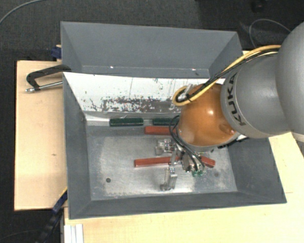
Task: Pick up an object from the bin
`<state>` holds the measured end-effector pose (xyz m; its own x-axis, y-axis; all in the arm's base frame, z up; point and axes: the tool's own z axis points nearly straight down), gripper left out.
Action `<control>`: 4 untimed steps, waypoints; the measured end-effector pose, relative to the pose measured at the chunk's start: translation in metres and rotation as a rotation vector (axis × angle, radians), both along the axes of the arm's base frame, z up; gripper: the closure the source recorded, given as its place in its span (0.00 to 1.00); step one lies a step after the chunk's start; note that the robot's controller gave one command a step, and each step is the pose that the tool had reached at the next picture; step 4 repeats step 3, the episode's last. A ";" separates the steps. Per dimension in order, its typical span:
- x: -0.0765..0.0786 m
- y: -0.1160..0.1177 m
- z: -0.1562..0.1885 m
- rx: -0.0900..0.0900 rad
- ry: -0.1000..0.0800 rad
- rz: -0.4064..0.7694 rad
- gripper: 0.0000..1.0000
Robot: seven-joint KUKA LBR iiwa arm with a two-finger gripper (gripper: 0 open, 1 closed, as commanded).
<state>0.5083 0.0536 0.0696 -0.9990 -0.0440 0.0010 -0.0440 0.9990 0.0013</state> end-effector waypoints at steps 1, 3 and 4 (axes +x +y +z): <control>0.000 0.000 0.000 0.000 0.000 0.000 1.00; 0.004 0.002 0.094 0.001 -0.010 -0.001 1.00; 0.004 0.002 0.094 0.001 -0.010 -0.001 1.00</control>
Offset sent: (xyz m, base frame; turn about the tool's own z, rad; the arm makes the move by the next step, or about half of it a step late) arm 0.0000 0.0000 0.0000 0.0000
